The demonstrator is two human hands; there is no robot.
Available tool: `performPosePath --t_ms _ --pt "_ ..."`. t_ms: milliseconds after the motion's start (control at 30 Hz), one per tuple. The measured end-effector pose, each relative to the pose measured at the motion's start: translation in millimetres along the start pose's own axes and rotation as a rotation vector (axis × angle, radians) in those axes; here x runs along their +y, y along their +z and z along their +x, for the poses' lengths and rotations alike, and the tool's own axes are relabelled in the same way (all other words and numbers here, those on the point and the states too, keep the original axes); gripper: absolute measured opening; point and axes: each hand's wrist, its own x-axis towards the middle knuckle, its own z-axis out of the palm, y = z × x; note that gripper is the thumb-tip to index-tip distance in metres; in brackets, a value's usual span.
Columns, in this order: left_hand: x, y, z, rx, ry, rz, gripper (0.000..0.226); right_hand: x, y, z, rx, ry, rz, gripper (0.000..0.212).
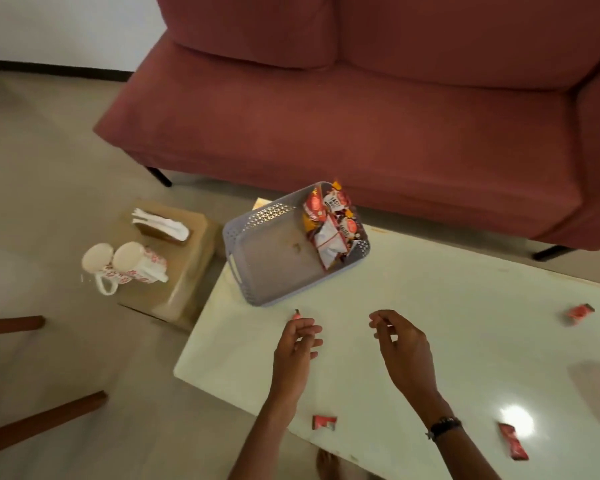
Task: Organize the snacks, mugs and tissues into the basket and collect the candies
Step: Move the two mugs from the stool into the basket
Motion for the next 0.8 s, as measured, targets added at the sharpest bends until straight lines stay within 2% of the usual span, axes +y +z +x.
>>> performPosePath --t_ms 333,500,667,800 --pt "13.8 -71.0 34.9 0.112 -0.038 -0.143 0.012 -80.0 67.6 43.9 -0.145 -0.064 0.009 0.016" --pt "19.2 -115.1 54.6 0.231 -0.027 -0.251 0.016 -118.3 111.8 62.3 -0.206 -0.167 -0.008 0.016" --pt "15.2 -171.6 82.7 0.339 -0.06 -0.322 0.014 -160.8 175.8 69.2 -0.263 -0.25 -0.019 0.018" --pt "7.2 -224.0 116.0 0.406 -0.08 -0.327 0.013 -191.2 245.5 72.2 -0.343 -0.243 -0.002 0.016"
